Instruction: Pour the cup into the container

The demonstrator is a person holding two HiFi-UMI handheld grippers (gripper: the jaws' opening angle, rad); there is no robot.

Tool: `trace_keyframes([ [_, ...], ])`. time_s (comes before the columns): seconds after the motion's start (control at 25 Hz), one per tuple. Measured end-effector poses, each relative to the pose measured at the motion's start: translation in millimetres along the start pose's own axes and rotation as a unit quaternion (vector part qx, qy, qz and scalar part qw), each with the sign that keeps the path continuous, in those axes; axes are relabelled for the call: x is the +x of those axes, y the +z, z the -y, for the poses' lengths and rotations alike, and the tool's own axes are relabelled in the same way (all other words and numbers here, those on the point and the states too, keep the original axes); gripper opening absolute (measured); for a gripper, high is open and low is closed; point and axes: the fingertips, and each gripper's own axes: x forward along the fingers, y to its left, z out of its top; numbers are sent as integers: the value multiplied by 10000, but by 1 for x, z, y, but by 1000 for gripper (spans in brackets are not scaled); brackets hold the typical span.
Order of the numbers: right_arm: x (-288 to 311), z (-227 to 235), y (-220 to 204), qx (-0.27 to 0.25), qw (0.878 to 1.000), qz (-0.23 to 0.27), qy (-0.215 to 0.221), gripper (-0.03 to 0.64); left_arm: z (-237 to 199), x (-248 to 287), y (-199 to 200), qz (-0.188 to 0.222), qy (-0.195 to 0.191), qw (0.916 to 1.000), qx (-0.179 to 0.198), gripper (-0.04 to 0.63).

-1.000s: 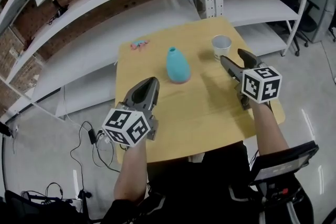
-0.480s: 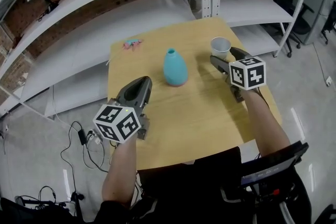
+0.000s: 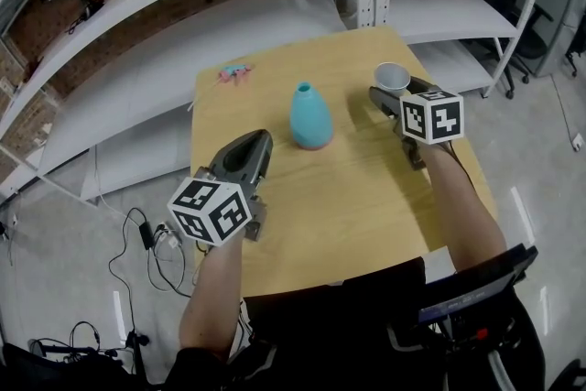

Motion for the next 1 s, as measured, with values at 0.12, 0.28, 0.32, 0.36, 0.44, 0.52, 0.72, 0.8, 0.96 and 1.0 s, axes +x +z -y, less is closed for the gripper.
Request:
trace_keyframes([
  [0.12, 0, -1, 1, 6, 10000, 39, 43, 331, 2, 2, -1, 7, -27, 10000, 9, -8],
  [0.28, 0, -3, 1, 46, 9999, 64, 111, 322, 2, 1, 0, 43, -4, 10000, 4, -8],
  [0.32, 0, -3, 1, 27, 9999, 73, 134, 321, 2, 0, 0, 53, 0, 10000, 11, -8],
  [0.36, -1, -4, 2, -23, 9999, 77, 150, 319, 2, 0, 1, 63, 2, 10000, 19, -9],
  [0.44, -3, -6, 3, -158, 9997, 84, 160, 316, 2, -1, 2, 82, 11, 10000, 32, -9],
  [0.52, -6, -9, 7, -237, 9995, 138, 172, 314, 2, -3, 3, 101, 32, 9999, 51, -9],
  [0.72, -17, -25, 26, -932, 9951, 142, 291, 313, 6, -8, 8, 157, 42, 9998, 126, -8],
  [0.8, -21, -37, 35, -1262, 9911, 124, 400, 313, 7, -9, 9, 173, 42, 9997, 150, -9],
  [0.96, -28, -66, 54, -1827, 9811, 115, 621, 313, 10, -13, 12, 180, 44, 9997, 159, -9],
  [1.0, -29, -73, 58, -1937, 9786, 117, 686, 313, 10, -14, 13, 193, 39, 9997, 168, -9],
])
